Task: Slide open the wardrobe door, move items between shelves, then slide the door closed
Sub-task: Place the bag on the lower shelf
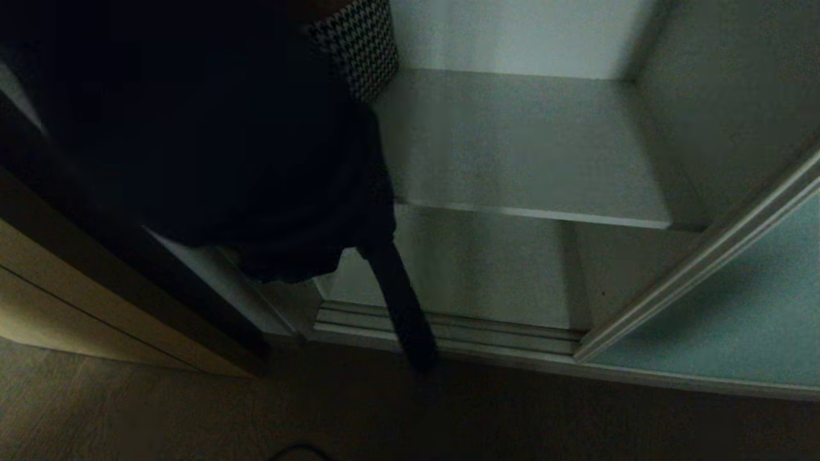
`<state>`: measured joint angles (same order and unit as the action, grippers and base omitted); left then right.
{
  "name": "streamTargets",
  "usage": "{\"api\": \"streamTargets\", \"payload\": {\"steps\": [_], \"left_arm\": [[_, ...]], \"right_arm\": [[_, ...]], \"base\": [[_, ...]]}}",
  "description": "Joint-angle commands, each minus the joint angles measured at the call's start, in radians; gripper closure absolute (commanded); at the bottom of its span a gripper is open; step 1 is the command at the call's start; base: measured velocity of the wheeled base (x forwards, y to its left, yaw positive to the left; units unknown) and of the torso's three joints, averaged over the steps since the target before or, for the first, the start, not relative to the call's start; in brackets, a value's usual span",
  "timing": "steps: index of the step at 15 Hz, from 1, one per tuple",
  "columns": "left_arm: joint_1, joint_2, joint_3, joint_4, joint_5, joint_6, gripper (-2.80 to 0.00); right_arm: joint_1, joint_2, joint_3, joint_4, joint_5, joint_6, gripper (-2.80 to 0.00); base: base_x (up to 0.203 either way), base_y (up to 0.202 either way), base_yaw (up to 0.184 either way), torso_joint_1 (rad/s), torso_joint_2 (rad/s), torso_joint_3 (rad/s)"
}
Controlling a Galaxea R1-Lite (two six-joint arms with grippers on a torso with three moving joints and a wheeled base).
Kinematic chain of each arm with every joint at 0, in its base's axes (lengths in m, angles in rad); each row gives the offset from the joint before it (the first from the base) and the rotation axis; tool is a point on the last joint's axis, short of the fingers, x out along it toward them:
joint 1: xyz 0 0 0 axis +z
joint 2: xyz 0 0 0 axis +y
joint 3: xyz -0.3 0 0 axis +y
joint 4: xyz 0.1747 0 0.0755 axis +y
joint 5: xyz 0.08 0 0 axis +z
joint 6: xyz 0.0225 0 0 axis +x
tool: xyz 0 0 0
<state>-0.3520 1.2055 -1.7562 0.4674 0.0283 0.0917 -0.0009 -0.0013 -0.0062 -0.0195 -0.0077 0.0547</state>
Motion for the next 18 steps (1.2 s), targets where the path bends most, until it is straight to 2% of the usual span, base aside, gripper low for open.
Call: {"api": "streamTargets", "payload": {"steps": [1, 9, 12, 18], "left_arm": [[0.028, -0.067, 0.039, 0.002, 0.001, 0.000, 0.00], [0.053, -0.226, 0.169, 0.003, -0.001, -0.010, 0.00], [0.121, -0.237, 0.189, 0.001, -0.004, -0.012, 0.00], [0.325, -0.330, 0.263, 0.007, -0.143, -0.005, 0.00]], "right_arm": [[-0.001, 0.000, 0.000, 0.000, 0.000, 0.001, 0.00], [-0.001, 0.000, 0.000, 0.000, 0.000, 0.001, 0.00], [-0.001, 0.000, 0.000, 0.000, 0.000, 0.001, 0.00], [0.000, 0.000, 0.000, 0.000, 0.000, 0.001, 0.00]], "base": [[0.000, 0.000, 0.000, 0.000, 0.00, 0.000], [0.000, 0.000, 0.000, 0.000, 0.00, 0.000], [0.000, 0.000, 0.000, 0.000, 0.00, 0.000], [0.000, 0.000, 0.000, 0.000, 0.00, 0.000]]}}
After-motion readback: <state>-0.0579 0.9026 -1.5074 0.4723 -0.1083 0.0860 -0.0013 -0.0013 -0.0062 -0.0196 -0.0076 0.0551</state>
